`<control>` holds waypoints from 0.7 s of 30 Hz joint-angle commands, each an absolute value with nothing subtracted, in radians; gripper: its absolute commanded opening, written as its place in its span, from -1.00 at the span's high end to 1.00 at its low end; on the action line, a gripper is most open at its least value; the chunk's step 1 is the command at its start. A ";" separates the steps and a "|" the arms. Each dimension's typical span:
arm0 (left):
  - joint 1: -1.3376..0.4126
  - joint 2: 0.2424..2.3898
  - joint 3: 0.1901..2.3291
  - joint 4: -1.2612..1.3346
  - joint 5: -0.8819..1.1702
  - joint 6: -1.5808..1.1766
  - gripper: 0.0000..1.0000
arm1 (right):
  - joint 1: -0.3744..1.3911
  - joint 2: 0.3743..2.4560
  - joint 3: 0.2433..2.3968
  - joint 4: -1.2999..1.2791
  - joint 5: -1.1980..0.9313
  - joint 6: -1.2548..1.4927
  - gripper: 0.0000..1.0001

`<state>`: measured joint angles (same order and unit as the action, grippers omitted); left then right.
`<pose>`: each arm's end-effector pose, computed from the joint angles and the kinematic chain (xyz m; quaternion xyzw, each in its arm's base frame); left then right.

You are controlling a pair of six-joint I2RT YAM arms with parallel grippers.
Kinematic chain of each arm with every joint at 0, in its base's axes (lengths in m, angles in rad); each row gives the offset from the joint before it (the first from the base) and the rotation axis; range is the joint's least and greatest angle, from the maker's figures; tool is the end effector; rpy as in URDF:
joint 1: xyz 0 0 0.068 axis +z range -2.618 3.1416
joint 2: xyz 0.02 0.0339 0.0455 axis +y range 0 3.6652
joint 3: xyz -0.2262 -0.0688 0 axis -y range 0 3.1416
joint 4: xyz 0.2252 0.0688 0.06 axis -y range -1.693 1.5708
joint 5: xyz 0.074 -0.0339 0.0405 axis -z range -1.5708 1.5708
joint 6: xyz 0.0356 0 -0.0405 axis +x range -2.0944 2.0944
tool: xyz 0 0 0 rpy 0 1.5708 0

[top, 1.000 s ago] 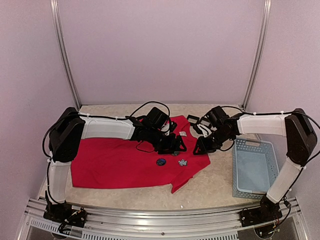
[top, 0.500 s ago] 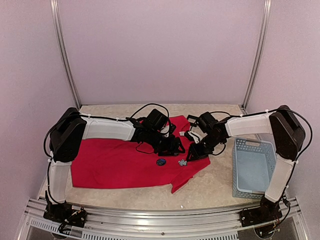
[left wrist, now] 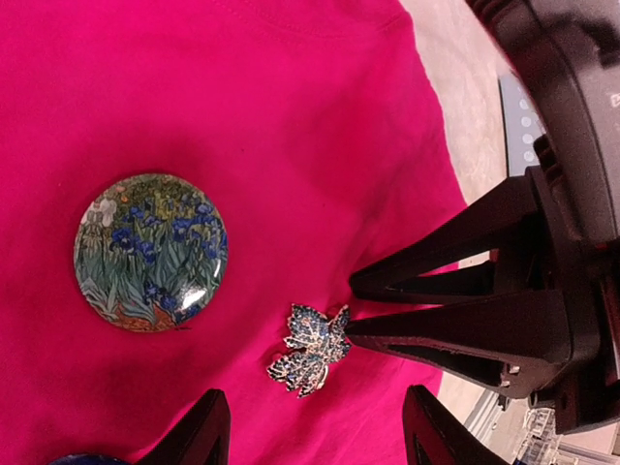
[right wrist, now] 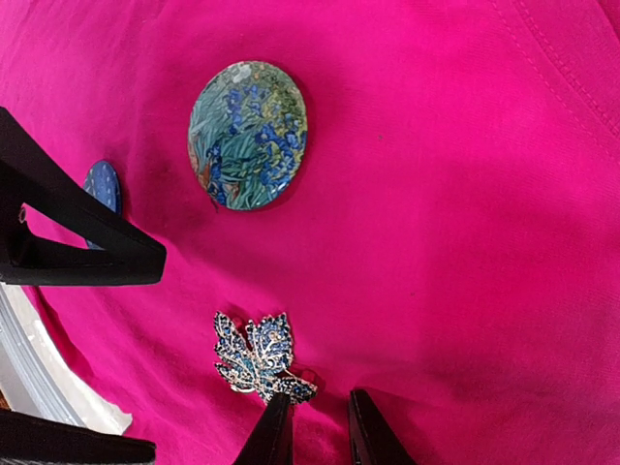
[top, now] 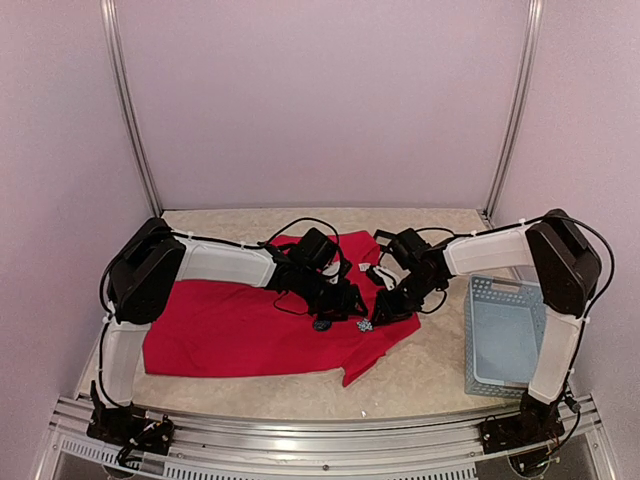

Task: Remove the brooch from the garment
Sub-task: Pick up the flattened clothing from the center of the board.

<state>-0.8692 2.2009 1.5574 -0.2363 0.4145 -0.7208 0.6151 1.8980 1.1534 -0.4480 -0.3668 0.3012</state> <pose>0.2713 -0.3433 0.1270 0.1378 0.9131 -0.3722 0.0939 0.2691 0.2058 0.1196 -0.1848 0.9485 0.2424 0.0865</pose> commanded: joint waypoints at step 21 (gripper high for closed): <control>-0.862 2.273 1.588 -0.318 0.444 -0.769 -0.06 | 0.623 1.989 1.164 -0.390 -0.454 0.349 0.67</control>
<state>-0.8639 2.2353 1.5974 -0.3145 0.4072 -0.7624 0.6151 1.9392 1.1679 -0.3805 -0.4446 0.3347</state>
